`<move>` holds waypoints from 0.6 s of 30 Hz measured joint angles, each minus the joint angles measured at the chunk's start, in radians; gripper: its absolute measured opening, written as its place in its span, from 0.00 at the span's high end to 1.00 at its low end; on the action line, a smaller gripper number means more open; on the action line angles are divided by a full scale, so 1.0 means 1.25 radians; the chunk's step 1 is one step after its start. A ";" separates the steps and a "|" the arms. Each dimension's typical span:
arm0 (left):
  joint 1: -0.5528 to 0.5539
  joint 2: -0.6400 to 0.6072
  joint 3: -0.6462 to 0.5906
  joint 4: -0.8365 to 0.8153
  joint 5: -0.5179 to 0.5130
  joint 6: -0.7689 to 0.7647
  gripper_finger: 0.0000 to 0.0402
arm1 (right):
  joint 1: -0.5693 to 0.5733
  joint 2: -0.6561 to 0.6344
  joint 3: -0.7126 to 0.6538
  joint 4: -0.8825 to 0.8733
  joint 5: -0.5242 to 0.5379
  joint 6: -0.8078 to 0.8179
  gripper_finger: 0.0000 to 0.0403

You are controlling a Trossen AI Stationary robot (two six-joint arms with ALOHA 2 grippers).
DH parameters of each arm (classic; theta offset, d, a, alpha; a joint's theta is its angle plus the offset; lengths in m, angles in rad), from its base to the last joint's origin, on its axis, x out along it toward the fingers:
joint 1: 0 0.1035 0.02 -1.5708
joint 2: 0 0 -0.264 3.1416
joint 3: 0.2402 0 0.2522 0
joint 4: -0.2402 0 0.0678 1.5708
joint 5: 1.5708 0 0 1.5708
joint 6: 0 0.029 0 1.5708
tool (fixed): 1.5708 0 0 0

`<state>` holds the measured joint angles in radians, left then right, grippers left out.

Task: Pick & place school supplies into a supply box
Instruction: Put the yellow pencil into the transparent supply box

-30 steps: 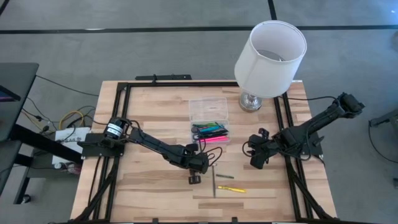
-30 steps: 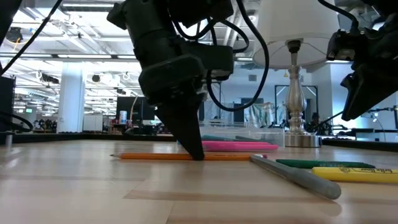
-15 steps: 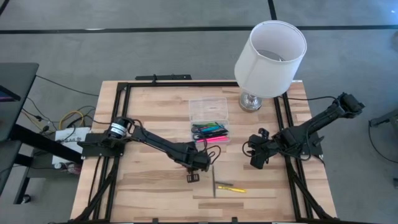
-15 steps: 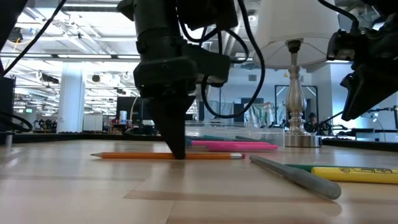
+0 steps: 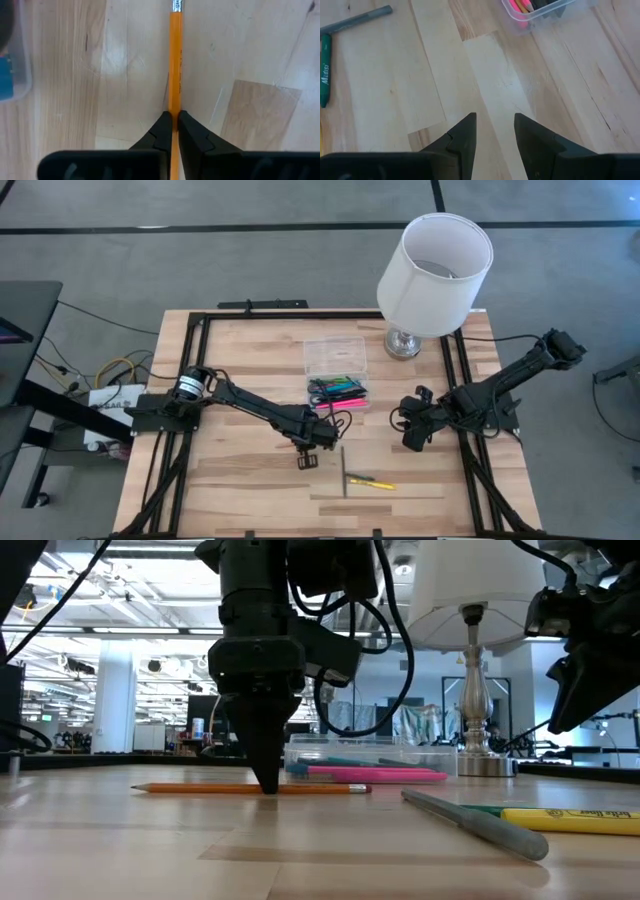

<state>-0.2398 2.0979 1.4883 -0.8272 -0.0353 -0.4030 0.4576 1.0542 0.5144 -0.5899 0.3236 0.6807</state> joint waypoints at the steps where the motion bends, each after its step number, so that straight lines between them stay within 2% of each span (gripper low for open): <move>1: 0.000 0.000 0.001 0.001 0.000 0.000 0.98 | 0.000 0.000 0.000 0.000 0.000 -0.001 0.69; 8: 0.004 0.002 0.054 -0.006 0.002 0.015 1.00 | 0.000 0.000 0.000 0.000 0.015 -0.006 0.69; 18: 0.056 0.000 0.213 -0.053 -0.017 0.105 1.00 | -0.001 0.000 0.000 0.000 0.016 -0.006 0.69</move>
<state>-0.1691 2.0977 1.7551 -0.8929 -0.0568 -0.2715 0.4564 1.0542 0.5144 -0.5900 0.3431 0.6727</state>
